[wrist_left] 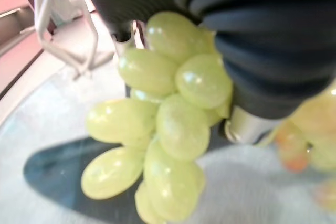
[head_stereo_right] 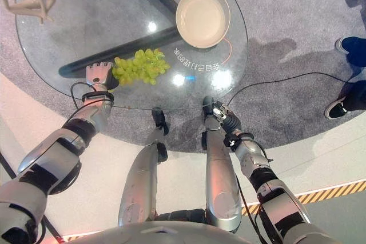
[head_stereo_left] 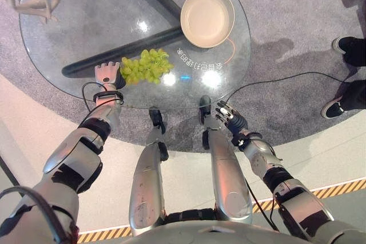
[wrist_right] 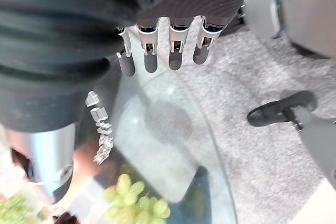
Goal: Pick up fruits into the plate
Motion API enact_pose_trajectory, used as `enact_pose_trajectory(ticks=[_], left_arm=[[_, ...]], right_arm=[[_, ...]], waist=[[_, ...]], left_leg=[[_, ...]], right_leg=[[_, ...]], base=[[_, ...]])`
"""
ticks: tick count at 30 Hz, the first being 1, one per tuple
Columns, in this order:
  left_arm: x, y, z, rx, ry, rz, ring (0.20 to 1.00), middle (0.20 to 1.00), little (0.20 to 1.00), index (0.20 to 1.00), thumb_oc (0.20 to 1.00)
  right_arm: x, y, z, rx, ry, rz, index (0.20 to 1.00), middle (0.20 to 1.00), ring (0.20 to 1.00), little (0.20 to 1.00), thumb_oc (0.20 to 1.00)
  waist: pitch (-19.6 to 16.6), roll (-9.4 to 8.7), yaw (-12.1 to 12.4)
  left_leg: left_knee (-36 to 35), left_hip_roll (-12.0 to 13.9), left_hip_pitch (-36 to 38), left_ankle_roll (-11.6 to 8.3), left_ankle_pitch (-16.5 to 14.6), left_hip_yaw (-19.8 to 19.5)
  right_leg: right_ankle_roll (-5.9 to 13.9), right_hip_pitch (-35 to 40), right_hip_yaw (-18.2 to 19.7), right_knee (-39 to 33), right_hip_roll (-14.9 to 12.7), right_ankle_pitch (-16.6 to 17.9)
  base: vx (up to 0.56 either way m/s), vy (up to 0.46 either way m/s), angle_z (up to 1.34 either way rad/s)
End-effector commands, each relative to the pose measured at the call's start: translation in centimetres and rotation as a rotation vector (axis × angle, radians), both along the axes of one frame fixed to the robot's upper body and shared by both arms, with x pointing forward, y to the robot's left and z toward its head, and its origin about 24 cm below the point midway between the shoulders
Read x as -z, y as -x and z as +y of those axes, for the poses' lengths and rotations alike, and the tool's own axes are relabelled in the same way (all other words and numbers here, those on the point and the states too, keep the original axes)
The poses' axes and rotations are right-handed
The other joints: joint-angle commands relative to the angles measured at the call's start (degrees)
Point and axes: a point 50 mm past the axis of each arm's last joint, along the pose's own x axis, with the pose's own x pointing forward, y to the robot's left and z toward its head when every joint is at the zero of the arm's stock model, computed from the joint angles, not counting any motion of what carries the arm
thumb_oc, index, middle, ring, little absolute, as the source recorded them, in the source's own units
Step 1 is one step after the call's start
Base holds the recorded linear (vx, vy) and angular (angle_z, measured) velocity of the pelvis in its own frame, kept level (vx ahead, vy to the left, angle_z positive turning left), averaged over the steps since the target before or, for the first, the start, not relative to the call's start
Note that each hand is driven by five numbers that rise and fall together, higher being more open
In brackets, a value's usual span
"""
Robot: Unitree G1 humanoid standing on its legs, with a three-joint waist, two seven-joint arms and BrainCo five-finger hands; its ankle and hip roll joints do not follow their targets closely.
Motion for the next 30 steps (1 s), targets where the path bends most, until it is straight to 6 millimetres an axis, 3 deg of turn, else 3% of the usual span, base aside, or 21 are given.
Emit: enact_pose_trajectory(ticks=[1, 13, 25, 28, 30], left_arm=[[-1.8, 0.8, 3.5, -0.09, 0.043, -0.122, 0.2, 0.2, 0.2, 0.2, 0.2], [-3.7, 1.8, 3.7, 0.007, 0.037, -0.235, 0.2, 0.2, 0.2, 0.2, 0.2], [-8.5, 4.6, 3.4, 0.282, -0.239, -0.2, 0.2, 0.2, 0.2, 0.2, 0.2], [-9.9, 5.9, 3.1, 0.393, -0.344, -0.169, 0.2, 0.2, 0.2, 0.2, 0.2], [-10.1, 6.3, 2.4, 0.455, -0.38, -0.146, 0.2, 0.2, 0.2, 0.2, 0.2]], right_arm=[[1.3, 2.1, -0.6, 0.001, -0.022, 0.013, 1.0, 1.0, 1.0, 1.0, 1.0], [1.1, 3.2, -1.0, 0.029, -0.036, -0.025, 1.0, 1.0, 1.0, 1.0, 1.0], [-5.2, 3.6, -1.3, -0.138, 0.021, -0.316, 1.0, 1.0, 1.0, 1.0, 1.0], [-8.4, 3.5, -3.1, -0.233, 0.127, -0.388, 1.0, 1.0, 1.0, 1.0, 1.0], [-9.5, 3.4, -3.7, -0.275, 0.177, -0.406, 1.0, 1.0, 1.0, 1.0, 1.0]], waist=[[-1.3, 1.26, 0.9], [-2.4, 1.68, 1.7], [-11.5, 0.79, 2.1], [-16.4, 0.41, 2.9], [-18.1, 0.37, 3.2]], left_leg=[[-0.9, -4.7, 2.6, 1.1, -4.0, -4.1], [-4.4, -4.1, 14.1, 0.79, -5.0, -3.8], [-8.1, -4.3, 24.1, 0.57, -6.4, -3.3], [-8.8, -4.5, 27.7, 0.68, -7.2, -3.6], [-9.1, -4.6, 29.0, 0.75, -7.5, -3.7]], right_leg=[[0.92, 1.7, 0.6, 0.3, 4.7, -2.5], [1.35, 13.4, -0.7, -2.3, 3.0, -4.0], [2.68, 26.4, -2.1, -9.8, 1.3, -3.5], [3.12, 30.8, -3.0, -11.6, 1.0, -3.6], [3.21, 32.2, -3.3, -12.2, 0.9, -3.6]], base=[[0.0, 0.0, 0.0], [0.04, 0.01, 0.04], [0.1, -0.019, 0.05], [0.2, -0.025, 0.13], [0.19, -0.003, 0.09]])
